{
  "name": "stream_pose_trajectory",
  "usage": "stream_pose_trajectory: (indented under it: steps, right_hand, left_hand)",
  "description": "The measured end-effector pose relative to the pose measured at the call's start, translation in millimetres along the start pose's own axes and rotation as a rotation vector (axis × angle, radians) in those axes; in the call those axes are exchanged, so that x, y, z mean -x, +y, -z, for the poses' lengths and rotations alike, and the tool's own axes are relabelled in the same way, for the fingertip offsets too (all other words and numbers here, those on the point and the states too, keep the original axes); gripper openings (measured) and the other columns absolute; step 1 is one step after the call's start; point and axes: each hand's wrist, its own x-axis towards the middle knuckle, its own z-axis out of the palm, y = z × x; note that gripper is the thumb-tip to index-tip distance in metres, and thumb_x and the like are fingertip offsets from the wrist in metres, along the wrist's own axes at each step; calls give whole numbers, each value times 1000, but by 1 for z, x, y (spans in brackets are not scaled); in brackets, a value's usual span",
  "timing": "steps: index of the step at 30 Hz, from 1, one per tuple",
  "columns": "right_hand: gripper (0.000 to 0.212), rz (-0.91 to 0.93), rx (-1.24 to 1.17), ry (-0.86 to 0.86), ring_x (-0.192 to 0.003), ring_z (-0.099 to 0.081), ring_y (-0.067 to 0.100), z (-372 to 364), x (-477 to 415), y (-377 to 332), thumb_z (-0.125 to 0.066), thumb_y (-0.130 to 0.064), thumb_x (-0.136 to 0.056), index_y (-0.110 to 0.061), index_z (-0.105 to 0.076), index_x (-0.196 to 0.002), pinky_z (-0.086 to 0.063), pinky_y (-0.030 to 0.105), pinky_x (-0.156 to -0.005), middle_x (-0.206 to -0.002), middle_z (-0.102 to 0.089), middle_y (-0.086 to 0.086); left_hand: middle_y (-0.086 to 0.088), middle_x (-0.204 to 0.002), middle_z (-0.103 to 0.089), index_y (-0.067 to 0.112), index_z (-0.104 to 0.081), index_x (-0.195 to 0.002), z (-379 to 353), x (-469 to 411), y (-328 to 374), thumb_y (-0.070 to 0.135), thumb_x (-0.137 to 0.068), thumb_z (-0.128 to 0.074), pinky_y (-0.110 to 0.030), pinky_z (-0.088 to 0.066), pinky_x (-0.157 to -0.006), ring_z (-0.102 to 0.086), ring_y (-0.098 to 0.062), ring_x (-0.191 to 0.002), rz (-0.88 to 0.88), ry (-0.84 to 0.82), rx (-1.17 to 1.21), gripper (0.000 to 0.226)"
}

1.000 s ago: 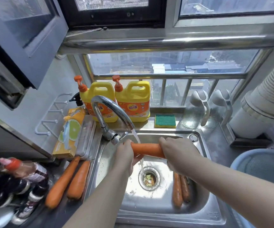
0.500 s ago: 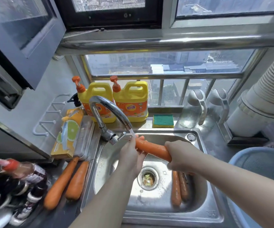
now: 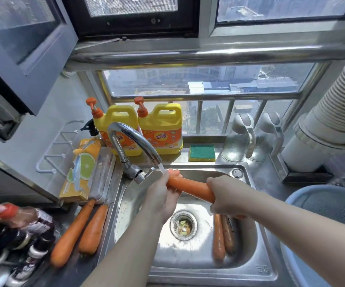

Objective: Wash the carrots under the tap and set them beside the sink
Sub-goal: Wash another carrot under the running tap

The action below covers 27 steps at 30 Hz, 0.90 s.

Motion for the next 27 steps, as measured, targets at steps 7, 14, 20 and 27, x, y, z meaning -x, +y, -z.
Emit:
stream_pose_trajectory:
  steps: [7,14,20,27]
  right_hand:
    - [30,11,-4,-37,-92,-64,22,-1,2,0,-72,-31,-76,-25,-52,-97,-55,36,-79,-102,-65,-2]
    - [29,-27,-43,-54,-87,-64,20,5,2,2,-73,-29,-75,-24,-54,-97,-55,34,-75,-94,-63,-4]
    - [29,2,-20,-48,-88,-64,20,8,1,2,-72,-27,-75,-26,-52,-96,-54,34,-76,-97,-64,-4]
    - [31,-1,-77,-63,-88,-65,21,1,-4,-1,-74,-27,-78,-23,-52,-99,-55,36,-77,-98,-64,-2]
  left_hand:
    - [-12,-103,-66,8,-57,-109,-4,0,2,24,-108,-45,-44,-48,-105,-65,-26,-96,95,65,211,21]
    - [-13,-110,-58,7,-54,-122,-14,7,-3,25,-108,-43,-42,-49,-97,-58,-27,-107,79,-36,155,25]
    - [-5,-77,-57,13,-53,-87,-12,4,4,27,-109,-40,-33,-49,-88,-59,-19,-80,107,8,234,29]
    - [-15,-122,-60,7,-47,-132,-10,8,-9,11,-108,-41,-43,-50,-97,-62,-24,-108,-169,-41,-122,25]
